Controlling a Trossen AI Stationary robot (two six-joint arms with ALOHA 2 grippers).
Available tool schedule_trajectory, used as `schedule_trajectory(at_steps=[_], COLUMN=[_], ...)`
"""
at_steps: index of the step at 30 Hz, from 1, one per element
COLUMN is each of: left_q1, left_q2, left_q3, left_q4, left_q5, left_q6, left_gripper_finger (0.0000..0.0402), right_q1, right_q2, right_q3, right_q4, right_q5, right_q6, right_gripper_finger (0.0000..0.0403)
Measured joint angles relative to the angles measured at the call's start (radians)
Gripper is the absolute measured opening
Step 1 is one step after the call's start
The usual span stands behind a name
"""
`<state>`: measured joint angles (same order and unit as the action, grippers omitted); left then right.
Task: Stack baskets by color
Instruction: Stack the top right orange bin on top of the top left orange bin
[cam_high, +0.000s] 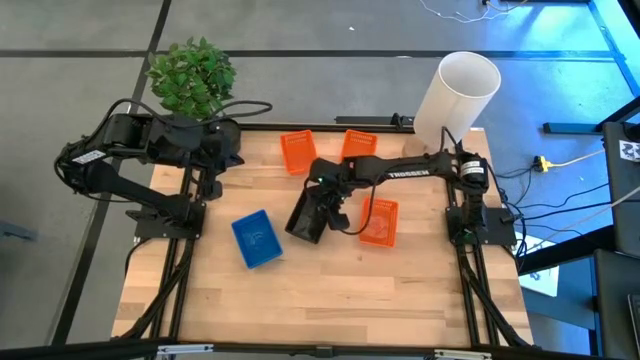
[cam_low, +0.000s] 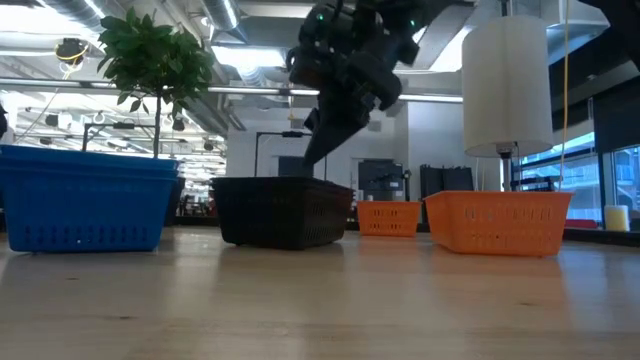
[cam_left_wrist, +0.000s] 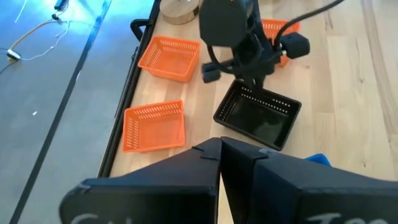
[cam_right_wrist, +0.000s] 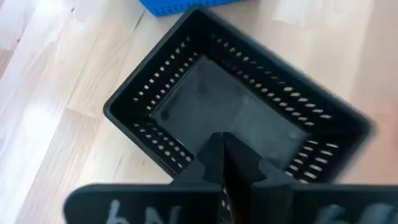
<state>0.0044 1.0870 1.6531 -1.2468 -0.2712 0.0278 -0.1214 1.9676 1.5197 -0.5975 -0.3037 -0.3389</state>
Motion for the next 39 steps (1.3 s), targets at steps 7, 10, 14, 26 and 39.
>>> schedule_trajectory(at_steps=[7,10,14,26,39], left_q1=[0.0,0.0,0.0,0.0,0.0], left_q2=[0.0,0.0,0.0,0.0,0.0], left_q3=[0.0,0.0,0.0,0.0,0.0], left_q4=[-0.021,-0.039,-0.056,-0.055,-0.039], left_q5=[0.0,0.0,0.0,0.0,-0.017], left_q6=[0.0,0.0,0.001,-0.001,-0.044], left_gripper_finger=[0.0001,0.0001,0.0001,0.0001,0.0001], right_q1=[-0.001,-0.001,-0.008,-0.117,-0.335], right_q2=[-0.006,-0.006,-0.006,-0.005,0.066], right_q3=[0.183,0.215,0.251,0.292,0.292], right_q4=[-0.266,-0.334,-0.425,-0.63,-0.639], right_q5=[0.082,0.1,0.169,0.273,0.174], right_q6=[0.027,0.135,0.205,0.199,0.073], right_gripper_finger=[0.0,0.0006,0.0028,0.0122,0.0127])
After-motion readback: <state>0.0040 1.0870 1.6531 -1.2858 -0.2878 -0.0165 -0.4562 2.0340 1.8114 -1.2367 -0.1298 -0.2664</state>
